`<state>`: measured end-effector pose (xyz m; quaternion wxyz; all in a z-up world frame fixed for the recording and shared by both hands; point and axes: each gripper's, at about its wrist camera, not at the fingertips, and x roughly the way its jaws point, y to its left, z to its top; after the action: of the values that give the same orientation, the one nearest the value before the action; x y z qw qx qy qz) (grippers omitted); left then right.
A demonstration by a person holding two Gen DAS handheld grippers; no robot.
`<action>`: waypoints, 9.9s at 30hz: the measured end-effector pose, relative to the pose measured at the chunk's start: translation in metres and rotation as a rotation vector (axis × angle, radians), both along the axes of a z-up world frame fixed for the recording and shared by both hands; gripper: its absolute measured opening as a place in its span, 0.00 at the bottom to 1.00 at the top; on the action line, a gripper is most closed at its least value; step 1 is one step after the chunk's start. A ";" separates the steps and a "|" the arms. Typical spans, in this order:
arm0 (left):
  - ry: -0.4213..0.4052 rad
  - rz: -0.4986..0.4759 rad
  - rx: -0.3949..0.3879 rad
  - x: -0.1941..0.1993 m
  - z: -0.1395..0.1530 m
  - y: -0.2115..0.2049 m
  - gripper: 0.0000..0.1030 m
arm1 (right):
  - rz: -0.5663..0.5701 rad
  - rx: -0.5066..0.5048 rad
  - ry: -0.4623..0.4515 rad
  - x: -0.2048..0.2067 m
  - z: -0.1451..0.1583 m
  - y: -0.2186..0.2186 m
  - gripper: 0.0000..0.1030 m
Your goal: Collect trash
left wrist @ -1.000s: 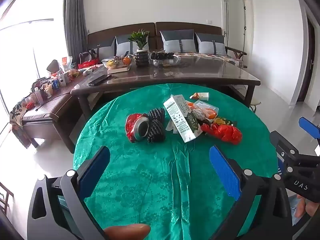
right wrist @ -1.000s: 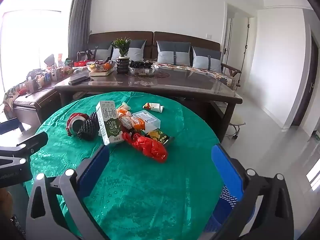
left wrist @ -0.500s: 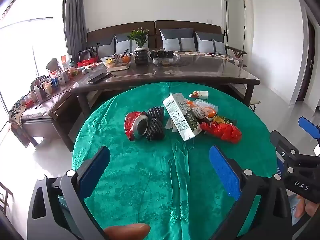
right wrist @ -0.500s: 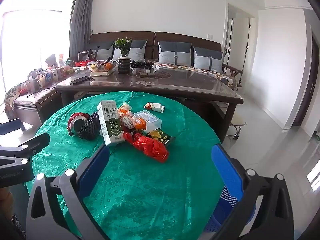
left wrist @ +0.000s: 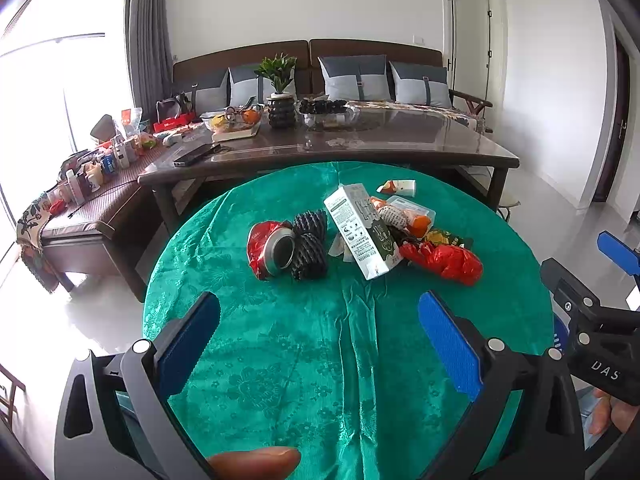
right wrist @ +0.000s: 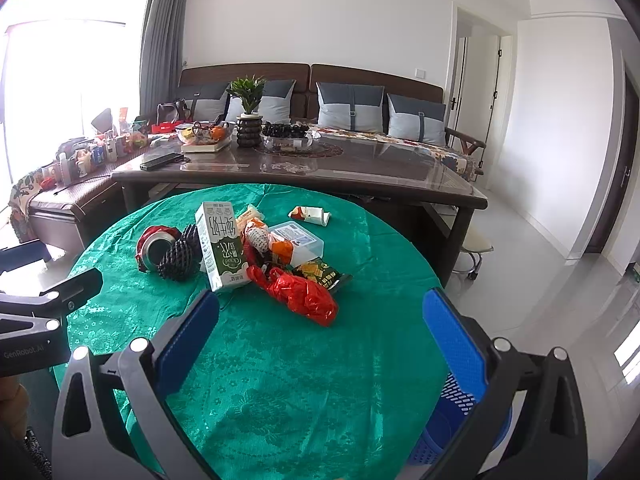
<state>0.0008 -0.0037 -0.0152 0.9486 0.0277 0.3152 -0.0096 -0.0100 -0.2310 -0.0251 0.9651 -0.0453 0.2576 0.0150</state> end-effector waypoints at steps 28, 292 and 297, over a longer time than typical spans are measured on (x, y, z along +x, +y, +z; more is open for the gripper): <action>0.006 0.001 -0.002 0.002 0.001 0.001 0.96 | 0.001 0.001 -0.002 -0.001 0.000 0.000 0.96; 0.317 -0.247 -0.148 0.092 -0.092 0.032 0.32 | 0.296 0.080 0.583 0.096 -0.078 -0.027 0.46; 0.323 -0.257 -0.092 0.079 -0.106 0.007 0.38 | 0.231 0.008 0.599 0.090 -0.098 -0.029 0.47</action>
<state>0.0797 0.0034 -0.1210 0.8769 0.0227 0.4564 -0.1493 0.0801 -0.2600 -0.1236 0.8383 -0.0642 0.5235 0.1383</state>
